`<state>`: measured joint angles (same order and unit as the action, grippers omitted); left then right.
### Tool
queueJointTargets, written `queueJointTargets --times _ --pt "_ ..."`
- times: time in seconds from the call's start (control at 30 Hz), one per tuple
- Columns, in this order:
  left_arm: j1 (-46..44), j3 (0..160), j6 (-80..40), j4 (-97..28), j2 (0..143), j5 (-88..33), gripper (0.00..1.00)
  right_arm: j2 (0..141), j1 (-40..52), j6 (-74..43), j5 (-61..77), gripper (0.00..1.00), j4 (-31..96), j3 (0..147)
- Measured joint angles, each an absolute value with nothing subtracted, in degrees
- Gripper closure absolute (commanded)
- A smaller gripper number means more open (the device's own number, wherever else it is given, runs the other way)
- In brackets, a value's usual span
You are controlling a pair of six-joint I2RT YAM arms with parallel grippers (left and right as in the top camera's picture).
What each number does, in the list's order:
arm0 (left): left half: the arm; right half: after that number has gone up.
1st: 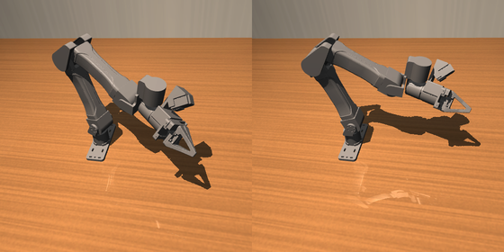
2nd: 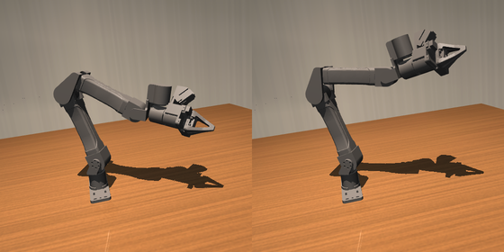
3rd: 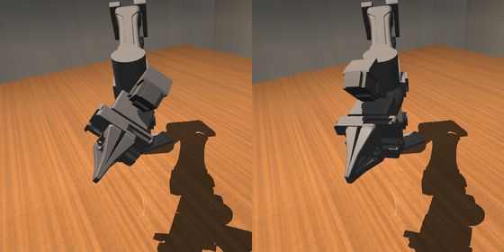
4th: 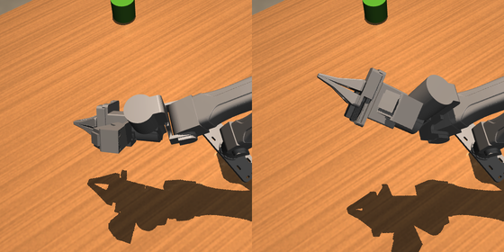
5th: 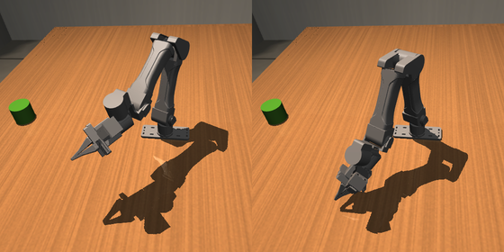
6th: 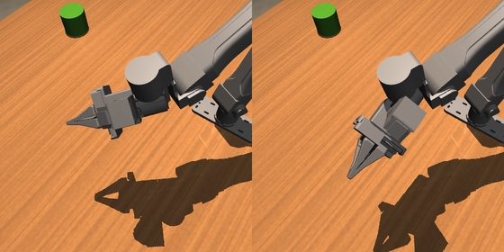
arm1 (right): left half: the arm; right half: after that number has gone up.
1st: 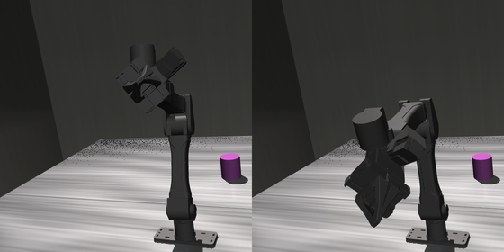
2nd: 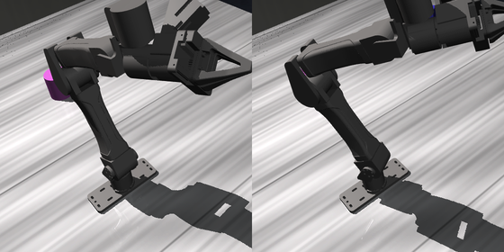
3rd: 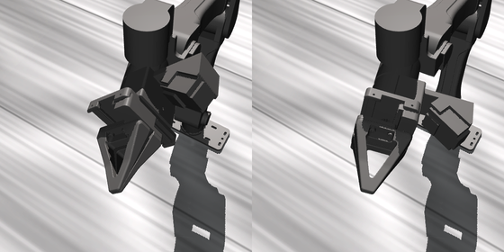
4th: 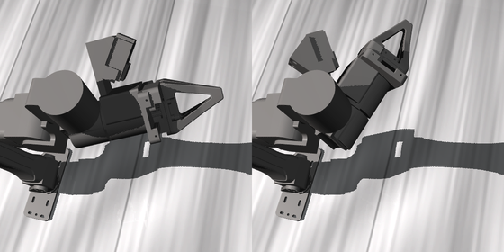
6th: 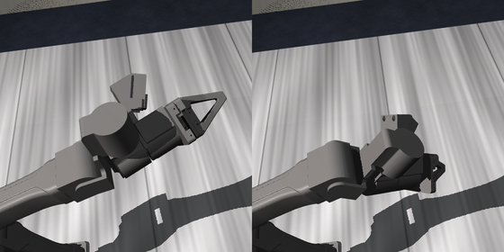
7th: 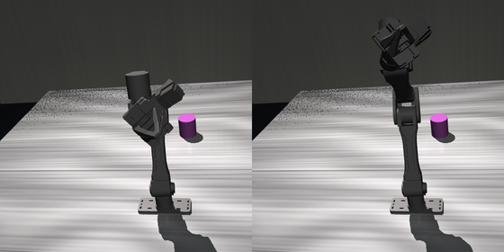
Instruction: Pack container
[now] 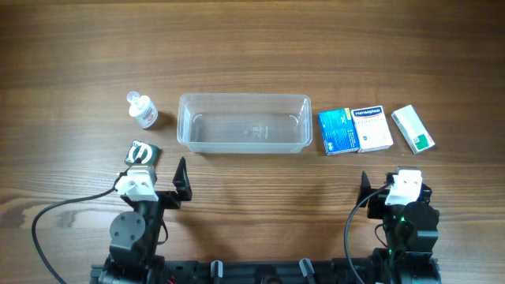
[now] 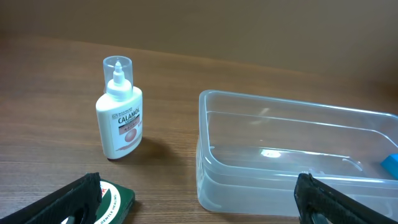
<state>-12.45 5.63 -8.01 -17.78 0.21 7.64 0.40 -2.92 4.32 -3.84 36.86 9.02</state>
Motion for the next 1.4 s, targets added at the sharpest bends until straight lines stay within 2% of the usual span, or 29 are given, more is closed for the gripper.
queueJointTargets --times 1.4 --pt "-12.45 5.63 -8.01 -17.78 0.21 7.64 0.00 0.43 -2.92 6.37 -3.86 0.00 36.86 9.02"
